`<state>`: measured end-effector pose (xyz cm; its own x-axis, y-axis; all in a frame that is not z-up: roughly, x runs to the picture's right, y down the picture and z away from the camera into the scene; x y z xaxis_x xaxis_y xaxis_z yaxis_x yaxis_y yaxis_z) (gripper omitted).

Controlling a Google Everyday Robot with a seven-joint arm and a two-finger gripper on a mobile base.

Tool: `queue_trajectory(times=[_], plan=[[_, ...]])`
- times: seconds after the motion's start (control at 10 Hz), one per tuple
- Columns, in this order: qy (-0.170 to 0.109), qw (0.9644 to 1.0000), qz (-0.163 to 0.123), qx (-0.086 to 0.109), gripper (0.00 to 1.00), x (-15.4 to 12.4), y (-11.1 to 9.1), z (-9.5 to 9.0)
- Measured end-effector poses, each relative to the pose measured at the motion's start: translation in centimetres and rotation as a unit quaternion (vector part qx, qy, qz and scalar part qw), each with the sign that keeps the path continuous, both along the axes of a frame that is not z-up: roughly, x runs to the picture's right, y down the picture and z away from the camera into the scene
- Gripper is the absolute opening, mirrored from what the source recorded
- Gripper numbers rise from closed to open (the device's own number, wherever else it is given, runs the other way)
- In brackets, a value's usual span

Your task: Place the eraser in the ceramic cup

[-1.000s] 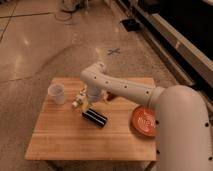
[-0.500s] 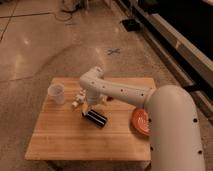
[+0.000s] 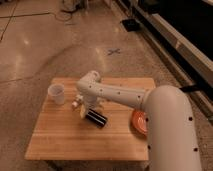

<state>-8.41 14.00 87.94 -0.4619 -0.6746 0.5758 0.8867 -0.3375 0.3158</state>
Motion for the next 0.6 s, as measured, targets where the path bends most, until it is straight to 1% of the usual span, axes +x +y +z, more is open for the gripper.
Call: queue_trajectory(times=[0.2,0.3,0.4,0.5,0.6], plan=[[0.004,0.9999,-0.014,0.005,0.79,0.20,0.35,0.80],[0.005,0.9998,-0.018,0.008,0.75,0.25,0.41,1.04],[0.006,0.9997,-0.021,0.010,0.66,0.17,0.41,1.15],[0.005,0.9997,-0.021,0.013,0.53,-0.12,0.33,1.19],[0.004,0.9997,-0.021,0.014,0.43,-0.44,0.28,1.10]])
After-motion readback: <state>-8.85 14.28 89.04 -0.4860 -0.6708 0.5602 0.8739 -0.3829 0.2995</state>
